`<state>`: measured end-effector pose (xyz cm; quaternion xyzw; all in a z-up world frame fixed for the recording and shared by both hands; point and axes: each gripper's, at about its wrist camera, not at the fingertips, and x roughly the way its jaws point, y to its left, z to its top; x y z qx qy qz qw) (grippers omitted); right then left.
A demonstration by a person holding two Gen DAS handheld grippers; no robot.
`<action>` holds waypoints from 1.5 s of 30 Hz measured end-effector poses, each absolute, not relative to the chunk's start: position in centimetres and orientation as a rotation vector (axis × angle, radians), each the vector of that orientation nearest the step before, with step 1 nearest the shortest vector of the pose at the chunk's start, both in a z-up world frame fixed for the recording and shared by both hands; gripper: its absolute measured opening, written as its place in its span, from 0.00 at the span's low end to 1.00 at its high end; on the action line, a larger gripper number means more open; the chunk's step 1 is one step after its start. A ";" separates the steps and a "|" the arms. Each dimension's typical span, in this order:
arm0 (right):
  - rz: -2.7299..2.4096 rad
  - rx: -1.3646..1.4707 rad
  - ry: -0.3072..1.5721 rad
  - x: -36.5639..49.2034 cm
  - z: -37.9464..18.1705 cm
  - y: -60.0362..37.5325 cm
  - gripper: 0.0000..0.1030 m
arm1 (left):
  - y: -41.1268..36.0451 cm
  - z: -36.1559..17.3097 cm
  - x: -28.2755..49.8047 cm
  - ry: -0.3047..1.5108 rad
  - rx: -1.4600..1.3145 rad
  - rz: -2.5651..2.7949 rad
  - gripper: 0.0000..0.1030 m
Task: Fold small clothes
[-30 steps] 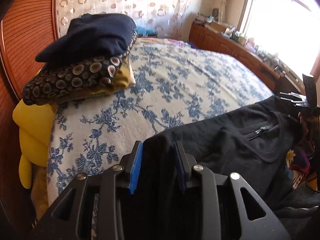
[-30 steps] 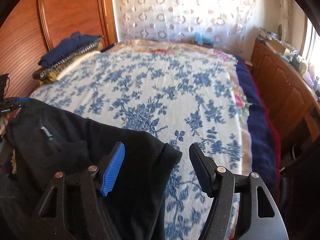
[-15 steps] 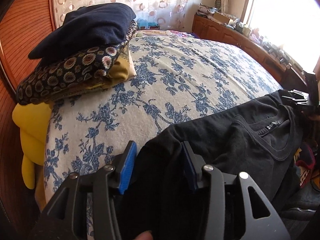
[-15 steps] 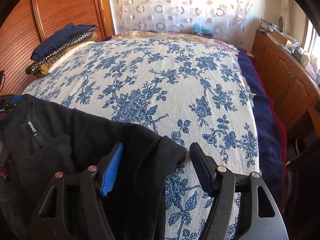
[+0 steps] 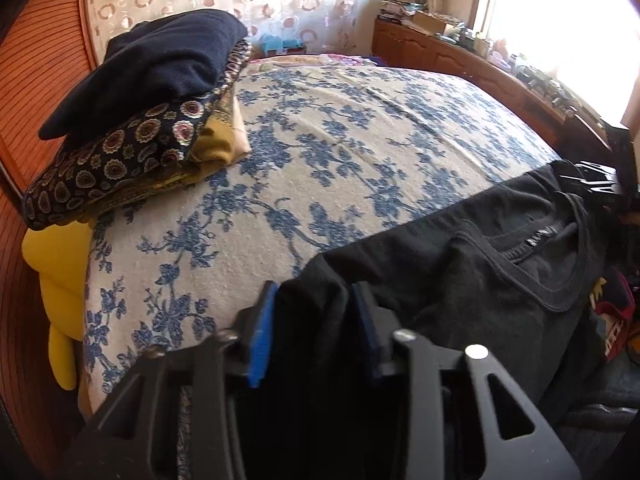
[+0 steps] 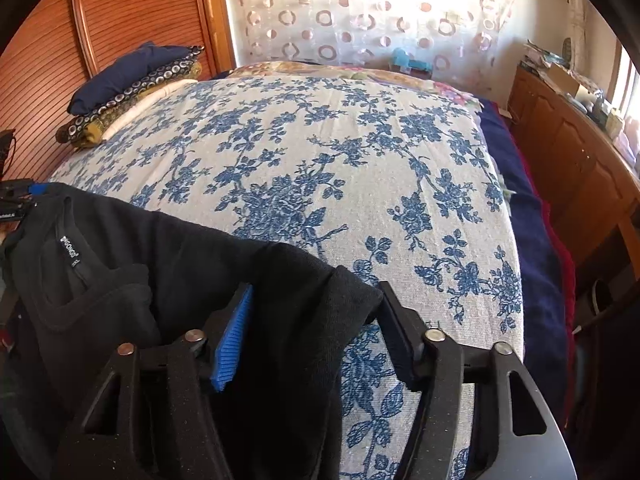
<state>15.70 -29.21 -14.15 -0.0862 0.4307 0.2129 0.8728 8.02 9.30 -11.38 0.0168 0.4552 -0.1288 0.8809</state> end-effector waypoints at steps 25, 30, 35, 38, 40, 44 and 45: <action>0.492 -0.214 0.487 2.6 4.4 -29.3 0.11 | 9.1 7.1 -3.6 0.422 -0.101 -0.329 0.10; 0.479 -0.224 0.376 0.1 9.8 -30.3 0.11 | 9.8 11.4 -5.0 0.312 -0.123 -0.335 0.10; 0.472 -0.221 0.258 -2.7 14.6 -31.3 0.11 | 10.4 15.5 -7.0 0.214 -0.119 -0.358 0.10; 0.468 -0.231 0.200 -3.9 16.6 -31.4 0.11 | 10.6 17.5 -7.7 0.172 -0.102 -0.353 0.10; 0.465 -0.236 0.179 -4.2 17.9 -31.4 0.11 | 10.9 18.6 -7.9 0.149 -0.096 -0.346 0.10; 0.441 -0.265 0.143 -4.0 19.5 -31.5 0.11 | 11.2 20.6 -7.2 0.111 -0.068 -0.326 0.10; 0.438 -0.266 0.139 -3.2 19.9 -31.4 0.11 | 11.3 20.9 -6.4 0.112 -0.067 -0.325 0.10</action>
